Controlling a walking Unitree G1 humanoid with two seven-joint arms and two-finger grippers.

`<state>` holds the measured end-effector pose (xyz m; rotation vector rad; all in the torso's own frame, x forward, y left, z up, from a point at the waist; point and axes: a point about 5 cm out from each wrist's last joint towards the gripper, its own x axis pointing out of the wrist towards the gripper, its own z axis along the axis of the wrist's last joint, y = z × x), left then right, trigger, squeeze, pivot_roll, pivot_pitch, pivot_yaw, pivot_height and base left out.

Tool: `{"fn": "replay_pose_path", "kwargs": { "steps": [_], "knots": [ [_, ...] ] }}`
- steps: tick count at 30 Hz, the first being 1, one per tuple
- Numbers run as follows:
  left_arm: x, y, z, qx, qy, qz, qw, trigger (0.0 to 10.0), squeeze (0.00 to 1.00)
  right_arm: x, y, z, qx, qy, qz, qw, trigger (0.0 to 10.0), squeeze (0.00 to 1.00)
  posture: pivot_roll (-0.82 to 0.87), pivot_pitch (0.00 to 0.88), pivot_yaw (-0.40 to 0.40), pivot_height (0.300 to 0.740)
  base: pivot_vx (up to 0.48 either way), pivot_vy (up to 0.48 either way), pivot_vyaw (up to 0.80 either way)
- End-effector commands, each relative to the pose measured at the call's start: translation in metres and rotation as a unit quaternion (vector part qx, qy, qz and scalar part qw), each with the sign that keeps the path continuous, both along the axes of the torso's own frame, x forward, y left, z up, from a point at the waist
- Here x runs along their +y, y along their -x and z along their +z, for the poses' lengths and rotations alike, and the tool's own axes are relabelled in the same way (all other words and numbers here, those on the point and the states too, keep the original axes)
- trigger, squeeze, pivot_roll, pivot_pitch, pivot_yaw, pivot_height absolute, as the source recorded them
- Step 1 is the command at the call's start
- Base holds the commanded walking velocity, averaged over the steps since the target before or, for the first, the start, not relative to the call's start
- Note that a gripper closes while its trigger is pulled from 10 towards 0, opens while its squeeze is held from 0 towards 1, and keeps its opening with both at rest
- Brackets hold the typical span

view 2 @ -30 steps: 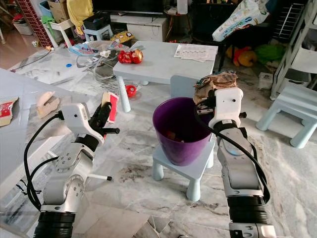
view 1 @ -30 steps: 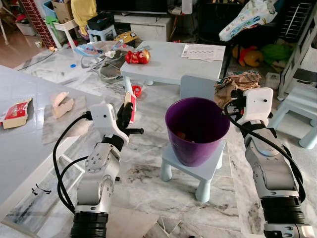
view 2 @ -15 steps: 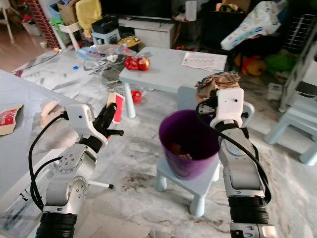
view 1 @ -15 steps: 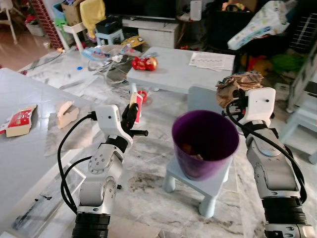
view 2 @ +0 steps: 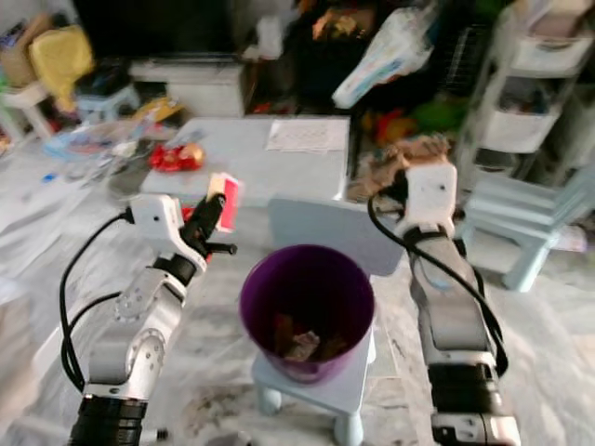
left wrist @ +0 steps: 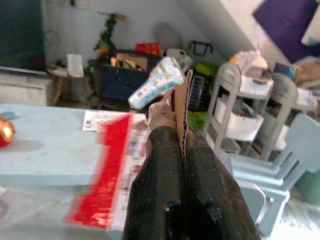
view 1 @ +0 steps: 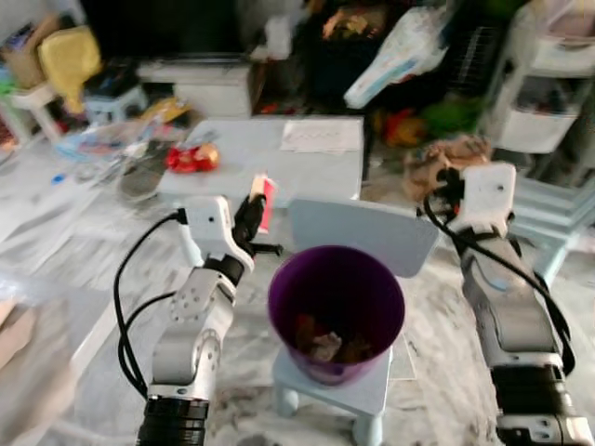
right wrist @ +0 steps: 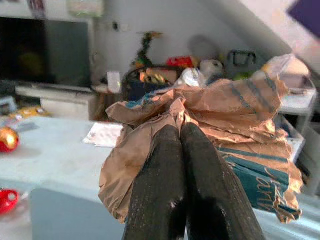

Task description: Picking trash to rubbish bin

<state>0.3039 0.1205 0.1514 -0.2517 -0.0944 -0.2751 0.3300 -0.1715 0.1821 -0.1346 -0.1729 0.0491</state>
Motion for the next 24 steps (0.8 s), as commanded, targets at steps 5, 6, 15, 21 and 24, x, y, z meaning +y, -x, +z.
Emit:
{"fn": "replay_pose_path", "kwargs": {
  "steps": [5, 6, 15, 21, 24],
  "knots": [
    [-0.0015, 0.0000, -0.0009, 0.006, 0.001, 0.000, 1.000, 2.5, 0.00, -0.0044, 0.0008, -0.0016, 0.003, 0.002, -0.006, 1.000, 10.0, 0.00, -0.05, 0.052, 0.079, 0.740, 0.000, 0.000, -0.48],
    [-0.0015, 0.0000, -0.0009, 0.006, 0.001, 0.000, 1.000, 2.5, 0.00, -0.0044, 0.0008, -0.0016, 0.003, 0.002, -0.006, 1.000, 10.0, 0.00, -0.05, 0.052, 0.079, 0.740, 0.000, 0.000, 0.00],
    [0.0006, -0.0014, -0.0002, 0.014, 0.009, 0.010, 1.000, 2.6, 0.00, -0.0037, 0.0017, -0.0030, 0.005, 0.002, -0.005, 1.000, 10.0, 0.00, -0.05, 0.052, 0.079, 0.740, 0.000, 0.000, 0.00],
    [0.0014, -0.0017, -0.0007, 0.015, -0.001, 0.010, 1.000, 1.2, 0.00, -0.0039, 0.0015, -0.0027, 0.003, 0.001, -0.007, 1.000, 10.0, 0.00, -0.05, 0.055, 0.081, 0.740, 0.000, 0.000, 0.00],
    [0.0007, -0.0011, -0.0006, 0.010, -0.008, 0.002, 1.000, 0.0, 0.00, -0.0039, 0.0016, -0.0026, 0.003, 0.001, -0.007, 1.000, 10.0, 0.00, -0.05, 0.056, 0.082, 0.740, 0.210, 0.000, 0.00]
  ]
}}
